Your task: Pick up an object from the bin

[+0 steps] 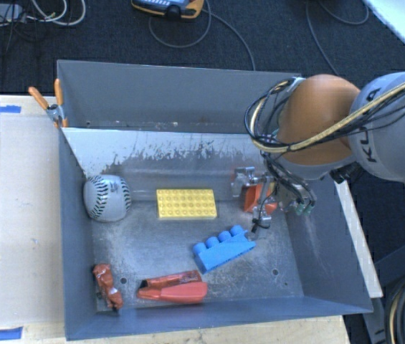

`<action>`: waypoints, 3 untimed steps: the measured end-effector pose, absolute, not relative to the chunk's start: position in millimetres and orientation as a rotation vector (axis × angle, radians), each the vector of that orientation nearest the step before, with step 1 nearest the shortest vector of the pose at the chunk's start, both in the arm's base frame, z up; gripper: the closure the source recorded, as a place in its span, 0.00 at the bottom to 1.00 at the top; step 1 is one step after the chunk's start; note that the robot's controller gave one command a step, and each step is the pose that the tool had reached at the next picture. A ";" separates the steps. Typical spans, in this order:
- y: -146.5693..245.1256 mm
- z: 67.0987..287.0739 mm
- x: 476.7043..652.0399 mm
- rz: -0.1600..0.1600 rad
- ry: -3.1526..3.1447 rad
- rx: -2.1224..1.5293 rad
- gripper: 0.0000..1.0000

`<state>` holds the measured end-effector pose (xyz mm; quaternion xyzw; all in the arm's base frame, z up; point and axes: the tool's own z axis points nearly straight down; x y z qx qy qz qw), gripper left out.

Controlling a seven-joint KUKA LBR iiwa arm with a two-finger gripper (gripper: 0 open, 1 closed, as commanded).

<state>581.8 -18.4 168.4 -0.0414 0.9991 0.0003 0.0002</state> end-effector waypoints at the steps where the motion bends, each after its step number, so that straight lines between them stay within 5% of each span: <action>1: -12.9 155.6 547.7 0.002 3.135 -0.288 0.00; 2: -9.7 141.8 547.3 0.002 3.126 -0.325 0.00; 3: -11.2 86.0 555.4 0.002 3.120 -0.371 0.00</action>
Offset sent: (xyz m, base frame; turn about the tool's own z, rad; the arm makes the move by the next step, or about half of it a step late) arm -0.0337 0.0104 -0.0312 -0.1374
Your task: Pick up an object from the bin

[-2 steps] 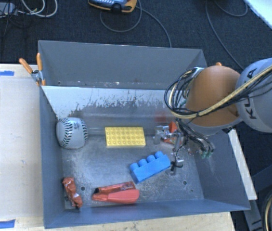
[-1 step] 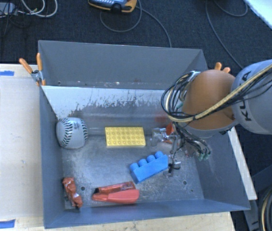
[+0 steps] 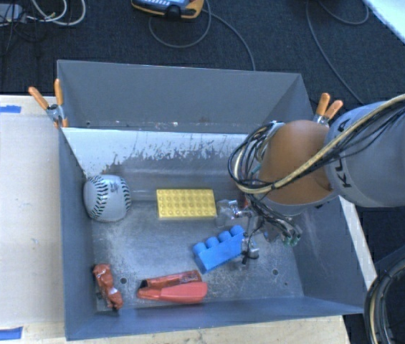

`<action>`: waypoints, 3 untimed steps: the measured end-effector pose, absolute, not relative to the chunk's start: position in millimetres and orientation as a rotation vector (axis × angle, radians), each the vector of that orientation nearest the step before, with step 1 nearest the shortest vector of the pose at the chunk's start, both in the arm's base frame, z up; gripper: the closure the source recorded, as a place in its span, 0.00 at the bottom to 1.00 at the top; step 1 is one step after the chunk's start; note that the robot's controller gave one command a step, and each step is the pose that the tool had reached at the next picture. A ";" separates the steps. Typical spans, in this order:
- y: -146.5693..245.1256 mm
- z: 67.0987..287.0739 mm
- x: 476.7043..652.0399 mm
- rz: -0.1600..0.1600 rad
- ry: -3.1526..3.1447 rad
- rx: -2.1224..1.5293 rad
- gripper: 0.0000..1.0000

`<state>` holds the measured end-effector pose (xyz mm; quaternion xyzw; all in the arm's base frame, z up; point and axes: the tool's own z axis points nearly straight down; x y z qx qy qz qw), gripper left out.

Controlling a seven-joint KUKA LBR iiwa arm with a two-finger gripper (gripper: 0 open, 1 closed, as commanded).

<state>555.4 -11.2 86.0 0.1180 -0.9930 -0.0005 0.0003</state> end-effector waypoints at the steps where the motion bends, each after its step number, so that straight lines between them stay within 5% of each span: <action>1: -3.3 70.2 552.9 -0.003 -3.105 0.472 1.00; 3: -3.3 69.5 552.5 -0.003 -3.104 0.471 1.00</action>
Offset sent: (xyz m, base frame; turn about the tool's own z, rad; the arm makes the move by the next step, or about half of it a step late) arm 0.0000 0.0000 0.0000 0.0000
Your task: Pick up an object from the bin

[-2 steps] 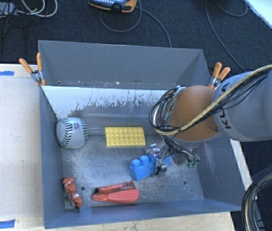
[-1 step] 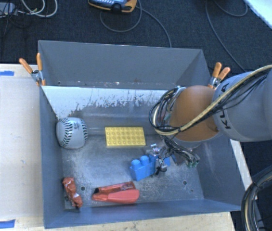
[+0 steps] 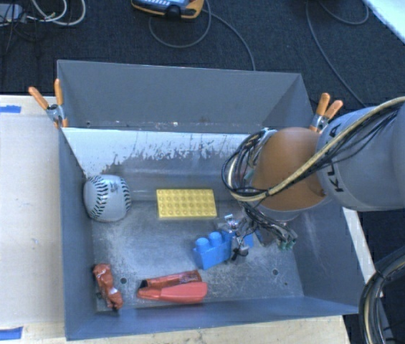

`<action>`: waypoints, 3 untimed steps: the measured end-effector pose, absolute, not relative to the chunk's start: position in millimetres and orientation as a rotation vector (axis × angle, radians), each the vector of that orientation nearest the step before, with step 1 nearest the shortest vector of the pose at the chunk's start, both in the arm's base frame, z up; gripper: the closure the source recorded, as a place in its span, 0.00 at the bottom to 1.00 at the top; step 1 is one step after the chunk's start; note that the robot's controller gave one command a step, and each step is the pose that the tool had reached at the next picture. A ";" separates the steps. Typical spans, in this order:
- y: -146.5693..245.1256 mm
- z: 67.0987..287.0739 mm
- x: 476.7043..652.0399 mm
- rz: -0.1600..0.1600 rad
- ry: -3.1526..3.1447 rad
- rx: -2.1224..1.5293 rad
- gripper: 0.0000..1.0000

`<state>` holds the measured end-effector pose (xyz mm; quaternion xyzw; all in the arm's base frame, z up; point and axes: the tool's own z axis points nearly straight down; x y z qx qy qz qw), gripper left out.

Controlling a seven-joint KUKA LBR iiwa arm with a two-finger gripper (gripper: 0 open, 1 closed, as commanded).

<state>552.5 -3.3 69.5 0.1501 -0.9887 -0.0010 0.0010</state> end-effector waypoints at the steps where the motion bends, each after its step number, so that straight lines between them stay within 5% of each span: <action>1: -3.3 71.3 552.1 -0.003 -3.104 0.471 1.00; 3: -2.9 96.2 549.3 -0.006 -3.093 0.468 1.00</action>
Offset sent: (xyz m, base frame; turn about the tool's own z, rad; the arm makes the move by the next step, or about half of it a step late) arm -0.0001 0.0000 0.0461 0.0000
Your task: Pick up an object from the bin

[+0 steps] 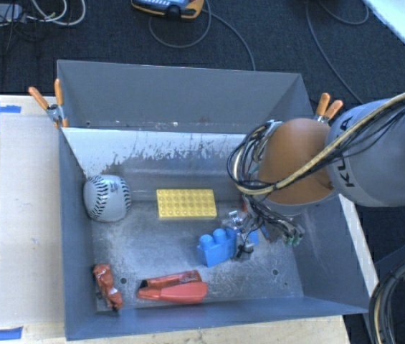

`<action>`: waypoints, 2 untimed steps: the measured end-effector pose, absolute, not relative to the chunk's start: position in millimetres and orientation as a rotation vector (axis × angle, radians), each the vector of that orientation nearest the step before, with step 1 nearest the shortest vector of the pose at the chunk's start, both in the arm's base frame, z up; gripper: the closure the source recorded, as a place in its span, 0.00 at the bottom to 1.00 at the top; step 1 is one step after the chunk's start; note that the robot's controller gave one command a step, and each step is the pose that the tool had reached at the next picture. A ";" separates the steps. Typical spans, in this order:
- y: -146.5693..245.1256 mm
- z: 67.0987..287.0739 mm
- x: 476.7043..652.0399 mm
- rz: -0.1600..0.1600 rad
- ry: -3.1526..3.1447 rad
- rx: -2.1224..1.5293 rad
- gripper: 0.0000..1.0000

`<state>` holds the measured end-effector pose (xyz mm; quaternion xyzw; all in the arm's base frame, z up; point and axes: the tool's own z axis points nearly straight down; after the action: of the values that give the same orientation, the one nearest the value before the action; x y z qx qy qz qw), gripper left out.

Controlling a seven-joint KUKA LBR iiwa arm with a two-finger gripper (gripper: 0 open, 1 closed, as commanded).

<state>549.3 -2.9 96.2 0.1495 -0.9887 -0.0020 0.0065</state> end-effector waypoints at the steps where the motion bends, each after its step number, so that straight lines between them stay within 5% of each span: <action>1: -2.6 118.2 550.9 -0.005 -3.100 0.467 1.00; 2: -2.6 127.7 552.7 -0.003 -3.104 0.468 1.00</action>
Offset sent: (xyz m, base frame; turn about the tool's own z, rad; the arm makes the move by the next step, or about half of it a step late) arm 0.0001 -0.0001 0.0082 0.0000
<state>552.7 -2.6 127.7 0.1490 -0.9888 -0.0010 0.0011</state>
